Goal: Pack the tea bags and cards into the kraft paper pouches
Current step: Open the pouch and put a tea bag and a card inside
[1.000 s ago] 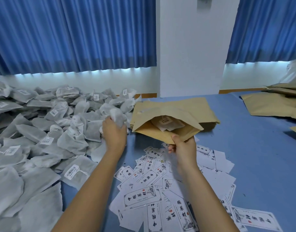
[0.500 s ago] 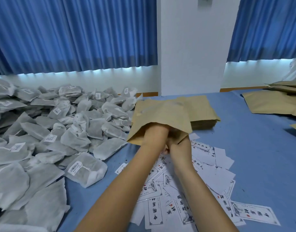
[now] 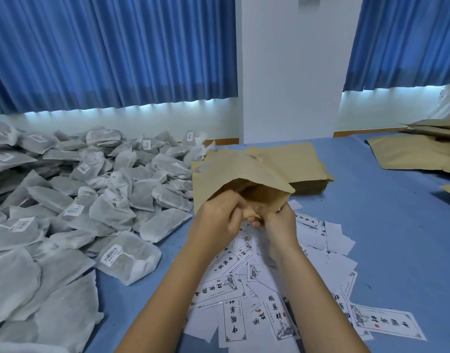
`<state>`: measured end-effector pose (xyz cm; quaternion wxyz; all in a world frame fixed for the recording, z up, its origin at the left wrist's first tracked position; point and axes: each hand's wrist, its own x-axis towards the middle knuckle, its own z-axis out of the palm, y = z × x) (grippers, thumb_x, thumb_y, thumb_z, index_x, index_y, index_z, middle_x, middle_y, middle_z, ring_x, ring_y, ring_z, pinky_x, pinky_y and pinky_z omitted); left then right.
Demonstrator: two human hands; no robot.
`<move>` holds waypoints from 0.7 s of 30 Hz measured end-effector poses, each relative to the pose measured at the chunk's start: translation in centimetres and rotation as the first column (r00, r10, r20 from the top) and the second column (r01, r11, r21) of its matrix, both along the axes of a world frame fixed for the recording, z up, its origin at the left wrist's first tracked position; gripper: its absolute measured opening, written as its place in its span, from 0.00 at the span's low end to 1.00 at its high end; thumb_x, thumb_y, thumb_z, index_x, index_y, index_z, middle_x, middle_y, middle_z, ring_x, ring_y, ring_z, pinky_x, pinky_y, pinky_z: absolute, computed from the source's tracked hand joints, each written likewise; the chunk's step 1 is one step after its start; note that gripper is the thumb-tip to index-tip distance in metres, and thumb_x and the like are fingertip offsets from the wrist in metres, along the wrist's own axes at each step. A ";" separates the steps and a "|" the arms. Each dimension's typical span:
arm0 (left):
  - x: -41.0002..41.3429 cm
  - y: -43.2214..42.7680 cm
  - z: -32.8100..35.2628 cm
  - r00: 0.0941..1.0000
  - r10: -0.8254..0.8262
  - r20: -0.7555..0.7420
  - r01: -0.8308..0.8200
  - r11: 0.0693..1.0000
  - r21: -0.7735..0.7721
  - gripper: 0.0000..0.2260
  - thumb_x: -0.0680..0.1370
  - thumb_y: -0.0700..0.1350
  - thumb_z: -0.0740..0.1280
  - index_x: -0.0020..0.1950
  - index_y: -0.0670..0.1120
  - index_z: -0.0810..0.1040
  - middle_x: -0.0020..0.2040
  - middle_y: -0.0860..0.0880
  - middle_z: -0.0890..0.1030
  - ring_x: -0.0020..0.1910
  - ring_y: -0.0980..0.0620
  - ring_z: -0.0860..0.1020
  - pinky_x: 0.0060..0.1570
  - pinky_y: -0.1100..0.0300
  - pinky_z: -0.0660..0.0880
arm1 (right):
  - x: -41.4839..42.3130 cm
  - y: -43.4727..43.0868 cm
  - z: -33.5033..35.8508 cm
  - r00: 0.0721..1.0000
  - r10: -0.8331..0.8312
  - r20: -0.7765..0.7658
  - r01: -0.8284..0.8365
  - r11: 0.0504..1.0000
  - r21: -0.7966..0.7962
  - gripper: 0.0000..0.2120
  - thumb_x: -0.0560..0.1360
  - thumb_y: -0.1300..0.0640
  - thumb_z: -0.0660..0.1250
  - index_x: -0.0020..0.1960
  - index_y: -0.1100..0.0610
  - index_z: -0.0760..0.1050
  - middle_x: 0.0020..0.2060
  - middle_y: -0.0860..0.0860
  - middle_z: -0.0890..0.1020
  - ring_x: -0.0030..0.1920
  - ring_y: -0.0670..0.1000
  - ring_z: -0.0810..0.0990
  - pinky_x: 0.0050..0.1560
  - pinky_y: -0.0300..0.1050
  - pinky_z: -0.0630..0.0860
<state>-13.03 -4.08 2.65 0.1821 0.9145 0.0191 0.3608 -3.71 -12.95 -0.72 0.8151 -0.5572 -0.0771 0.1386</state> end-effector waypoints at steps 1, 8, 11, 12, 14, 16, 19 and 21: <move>-0.7 0.1 -0.2 0.997 0.006 -0.081 -0.010 0.999 -0.043 0.08 0.73 0.33 0.62 0.42 0.40 0.81 0.37 0.48 0.80 0.34 0.51 0.75 0.35 0.54 0.74 | 0.0 0.0 0.0 1.000 0.007 -0.004 -0.007 1.000 -0.007 0.12 0.74 0.74 0.63 0.56 0.67 0.72 0.36 0.62 0.80 0.23 0.49 0.78 0.25 0.37 0.73; -0.7 -0.1 -2.6 0.533 0.232 -0.814 -0.277 0.956 0.091 0.24 0.72 0.51 0.73 0.63 0.42 0.73 0.61 0.46 0.73 0.59 0.47 0.73 0.57 0.55 0.73 | 0.0 0.4 -0.7 0.999 0.028 0.020 -0.026 0.997 -0.076 0.16 0.72 0.76 0.59 0.57 0.67 0.73 0.41 0.65 0.82 0.26 0.55 0.81 0.25 0.38 0.74; -0.3 0.3 -3.2 0.504 0.275 -0.819 -0.322 0.939 0.118 0.28 0.71 0.48 0.75 0.66 0.42 0.69 0.63 0.45 0.71 0.61 0.45 0.73 0.56 0.55 0.72 | -0.2 0.4 -0.6 0.999 0.034 -0.005 -0.034 0.998 -0.058 0.13 0.74 0.76 0.60 0.57 0.71 0.72 0.41 0.65 0.82 0.25 0.51 0.81 0.25 0.36 0.75; -0.1 0.5 -3.1 0.499 0.280 -0.820 -0.339 0.934 0.112 0.28 0.71 0.47 0.75 0.66 0.42 0.69 0.63 0.44 0.73 0.60 0.45 0.74 0.55 0.55 0.72 | -0.2 0.3 -0.6 0.999 0.035 -0.023 -0.037 0.998 -0.048 0.11 0.75 0.75 0.61 0.57 0.72 0.72 0.43 0.66 0.81 0.25 0.50 0.81 0.26 0.35 0.75; -0.1 1.1 -3.1 0.542 0.266 -0.797 -0.393 0.919 0.039 0.25 0.72 0.45 0.74 0.66 0.42 0.70 0.61 0.44 0.76 0.58 0.45 0.76 0.54 0.55 0.73 | -0.1 0.0 -0.5 0.997 0.040 -0.060 -0.042 0.999 -0.021 0.10 0.76 0.74 0.61 0.57 0.72 0.72 0.44 0.66 0.80 0.26 0.48 0.81 0.26 0.34 0.76; -0.4 1.4 -2.6 0.640 0.255 -0.725 -0.450 0.889 -0.084 0.16 0.74 0.42 0.73 0.61 0.44 0.76 0.57 0.44 0.79 0.55 0.45 0.78 0.53 0.55 0.74 | -0.1 -0.2 -0.3 0.996 0.038 -0.076 -0.039 0.999 -0.006 0.09 0.77 0.73 0.61 0.56 0.70 0.72 0.42 0.63 0.80 0.26 0.48 0.82 0.27 0.34 0.76; -1.3 1.8 -1.5 0.813 0.293 -0.503 -0.453 0.860 -0.233 0.05 0.75 0.39 0.69 0.40 0.47 0.78 0.42 0.47 0.83 0.42 0.49 0.81 0.44 0.57 0.77 | -0.3 -0.2 -0.1 0.996 0.025 -0.081 -0.025 1.000 -0.001 0.08 0.77 0.73 0.61 0.55 0.68 0.72 0.41 0.60 0.81 0.26 0.49 0.82 0.27 0.35 0.77; -1.7 2.2 -0.5 0.909 0.174 -0.380 -0.355 0.801 -0.482 0.06 0.74 0.40 0.70 0.37 0.43 0.78 0.36 0.47 0.83 0.32 0.53 0.78 0.35 0.61 0.75 | -0.3 -0.2 -0.1 0.996 0.008 -0.086 -0.008 1.000 -0.007 0.06 0.76 0.73 0.62 0.52 0.67 0.73 0.35 0.56 0.82 0.26 0.48 0.82 0.26 0.35 0.76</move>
